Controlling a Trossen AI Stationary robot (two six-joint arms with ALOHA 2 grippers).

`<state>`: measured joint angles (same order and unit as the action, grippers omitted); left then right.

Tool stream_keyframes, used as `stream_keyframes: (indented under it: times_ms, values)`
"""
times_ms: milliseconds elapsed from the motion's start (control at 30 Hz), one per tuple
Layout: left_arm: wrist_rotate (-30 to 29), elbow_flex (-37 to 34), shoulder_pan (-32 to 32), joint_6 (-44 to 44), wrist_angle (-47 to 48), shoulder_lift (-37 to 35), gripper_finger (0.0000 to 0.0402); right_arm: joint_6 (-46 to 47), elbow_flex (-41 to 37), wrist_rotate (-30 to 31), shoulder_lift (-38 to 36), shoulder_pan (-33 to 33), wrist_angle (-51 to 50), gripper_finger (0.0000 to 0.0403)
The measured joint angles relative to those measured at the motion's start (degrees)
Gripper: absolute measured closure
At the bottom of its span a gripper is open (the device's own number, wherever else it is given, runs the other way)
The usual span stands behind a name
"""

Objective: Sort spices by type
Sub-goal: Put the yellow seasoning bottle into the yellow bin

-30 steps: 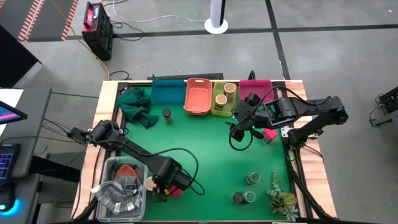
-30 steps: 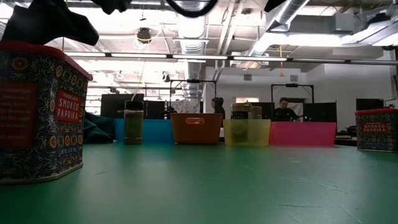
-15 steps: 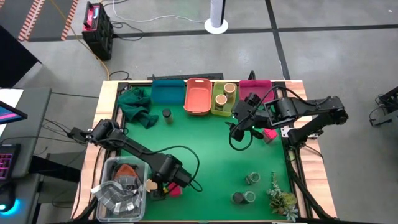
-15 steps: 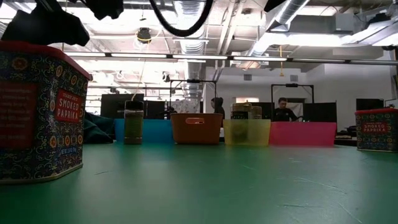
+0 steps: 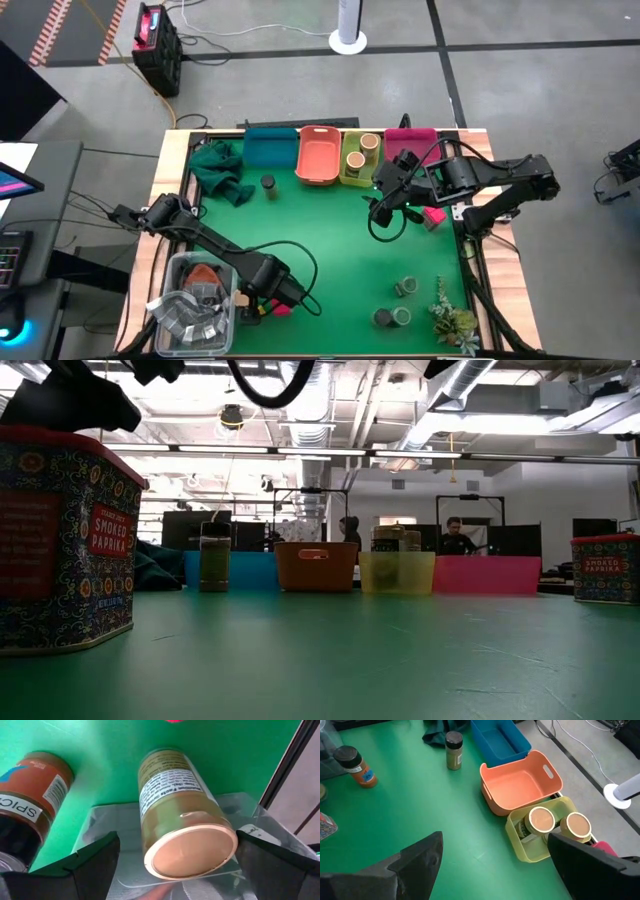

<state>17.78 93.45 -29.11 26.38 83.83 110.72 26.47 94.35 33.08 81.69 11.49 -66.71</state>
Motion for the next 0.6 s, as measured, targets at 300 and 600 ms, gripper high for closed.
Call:
stream_keyframes:
  times_ms: [300, 600]
  values:
    - [-2.3, 0.0, -0.1, -3.9, 0.6, 0.0, 0.0028, 0.0, 0.0, 0.0, 0.0, 0.0, 0.0, 0.0015]
    - [-5.1, -1.4, -0.1, -4.9, -0.1, 0.0, 0.0028, 0.0, 0.0, 0.0, 0.0, 0.0, 0.0, 0.0015]
